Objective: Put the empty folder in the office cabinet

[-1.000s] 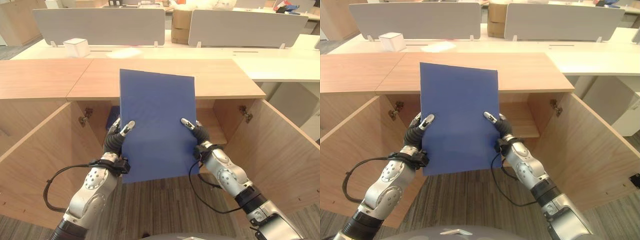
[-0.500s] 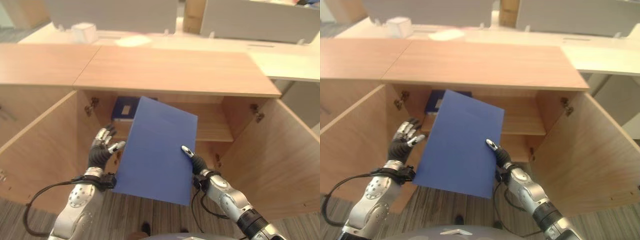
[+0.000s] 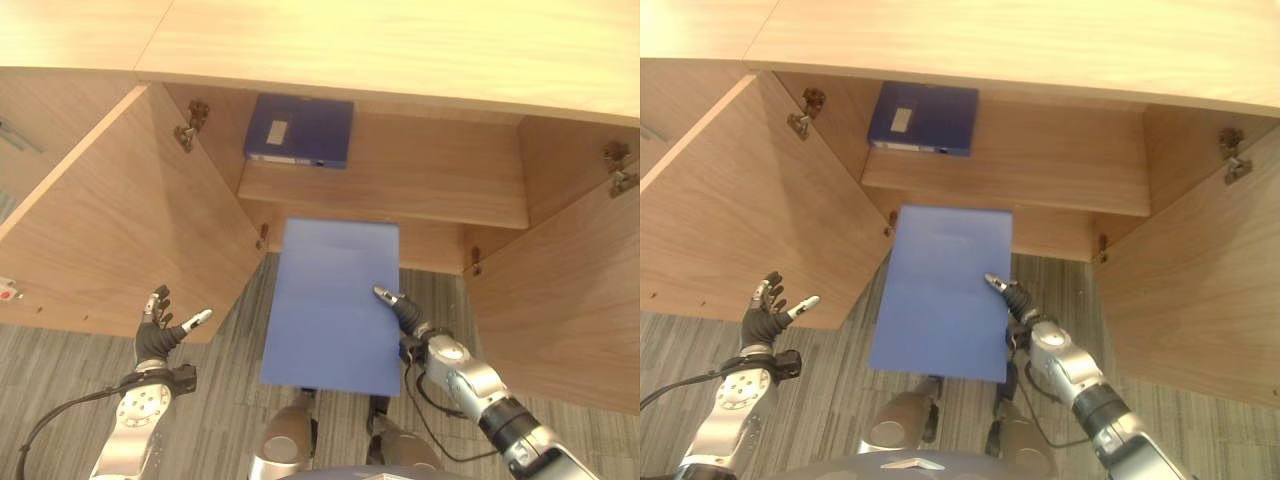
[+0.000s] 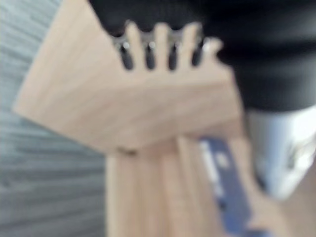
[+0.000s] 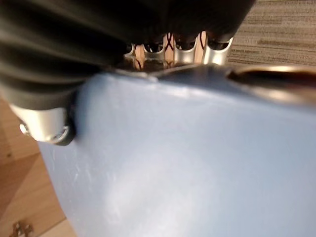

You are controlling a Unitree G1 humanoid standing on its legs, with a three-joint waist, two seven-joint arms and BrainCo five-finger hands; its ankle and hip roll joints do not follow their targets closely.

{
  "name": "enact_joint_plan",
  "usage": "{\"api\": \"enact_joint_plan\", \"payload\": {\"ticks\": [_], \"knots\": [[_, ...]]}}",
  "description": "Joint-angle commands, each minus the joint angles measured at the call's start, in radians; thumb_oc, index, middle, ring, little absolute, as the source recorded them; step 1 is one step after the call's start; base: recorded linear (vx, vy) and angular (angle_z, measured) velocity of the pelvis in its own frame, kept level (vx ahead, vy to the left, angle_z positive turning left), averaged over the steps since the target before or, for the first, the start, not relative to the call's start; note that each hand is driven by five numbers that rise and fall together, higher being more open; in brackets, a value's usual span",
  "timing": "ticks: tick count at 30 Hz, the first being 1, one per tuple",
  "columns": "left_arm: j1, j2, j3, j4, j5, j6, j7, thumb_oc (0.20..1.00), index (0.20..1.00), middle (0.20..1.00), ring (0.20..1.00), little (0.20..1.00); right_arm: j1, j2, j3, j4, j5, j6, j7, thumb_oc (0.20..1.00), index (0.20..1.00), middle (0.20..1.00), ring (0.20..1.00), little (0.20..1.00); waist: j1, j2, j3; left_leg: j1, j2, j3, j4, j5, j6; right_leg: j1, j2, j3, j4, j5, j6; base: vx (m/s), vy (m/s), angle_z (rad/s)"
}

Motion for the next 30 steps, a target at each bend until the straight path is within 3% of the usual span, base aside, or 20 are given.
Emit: {"api": "enact_joint_plan", "payload": {"ticks": [1,9,15,19,24,30], "knots": [[-0.031,0.024,-0.055,0.131,0.14,-0.001,0.076,1.0,1.0,1.0,1.0,1.0,-0.087,0.059,-0.06,-0.021,0.096,-0.144,-0.091,0.2,0.2,0.2,0.2,0.2,0.003,-0.013,-0.027,-0.022,-0.019,0.013,-0.009,-0.085,-0.01,-0.021,-0.088,-0.019,0.013,-0.012,0.076,0.0,0.0,0.0],[-0.065,-0.035,-0.141,0.472,0.234,0.021,0.168,1.0,1.0,1.0,1.0,1.0,-0.199,0.05,-0.174,0.039,0.153,-0.265,-0.229,0.2,0.2,0.2,0.2,0.2,-0.003,0.018,0.026,-0.071,-0.018,0.02,-0.009,-0.073,-0.01,-0.083,-0.085,-0.001,0.021,-0.005,0.078,-0.02,0.012,-0.01],[-0.089,-0.057,-0.187,0.638,0.269,0.028,0.201,1.0,1.0,1.0,1.0,1.0,-0.295,0.01,-0.213,0.115,0.18,-0.297,-0.275,0.2,0.2,0.2,0.2,0.2,-0.007,0.027,0.058,-0.117,-0.013,0.023,-0.009,-0.062,-0.015,-0.127,-0.087,0.003,0.02,0.004,0.078,-0.01,0.007,-0.06],[-0.102,-0.065,-0.222,0.676,0.258,0.023,0.21,1.0,1.0,1.0,1.0,1.0,-0.447,-0.049,-0.262,0.23,0.222,-0.325,-0.32,0.2,0.2,0.2,0.2,0.2,0.003,0.035,0.082,-0.173,-0.01,0.02,-0.009,-0.049,-0.023,-0.184,-0.087,0.01,0.015,0.019,0.079,-0.04,0.013,-0.05],[-0.125,-0.061,-0.292,0.699,0.243,0.001,0.211,1.0,1.0,1.0,1.0,1.0,-0.736,-0.186,-0.299,0.468,0.299,-0.35,-0.377,0.2,0.2,0.2,0.2,0.2,0.025,0.046,0.105,-0.294,-0.01,0.017,-0.009,-0.028,-0.045,-0.294,-0.08,0.004,-0.001,0.043,0.085,-0.05,0.003,-0.01],[-0.159,-0.061,-0.344,0.728,0.235,-0.012,0.204,1.0,1.0,1.0,1.0,1.0,-0.938,-0.297,-0.289,0.631,0.388,-0.36,-0.375,0.2,0.2,0.2,0.2,0.2,0.051,0.05,0.095,-0.387,-0.019,0.002,-0.009,-0.017,-0.059,-0.38,-0.078,-0.001,-0.002,0.045,0.095,0.0,-0.001,0.04]]}}
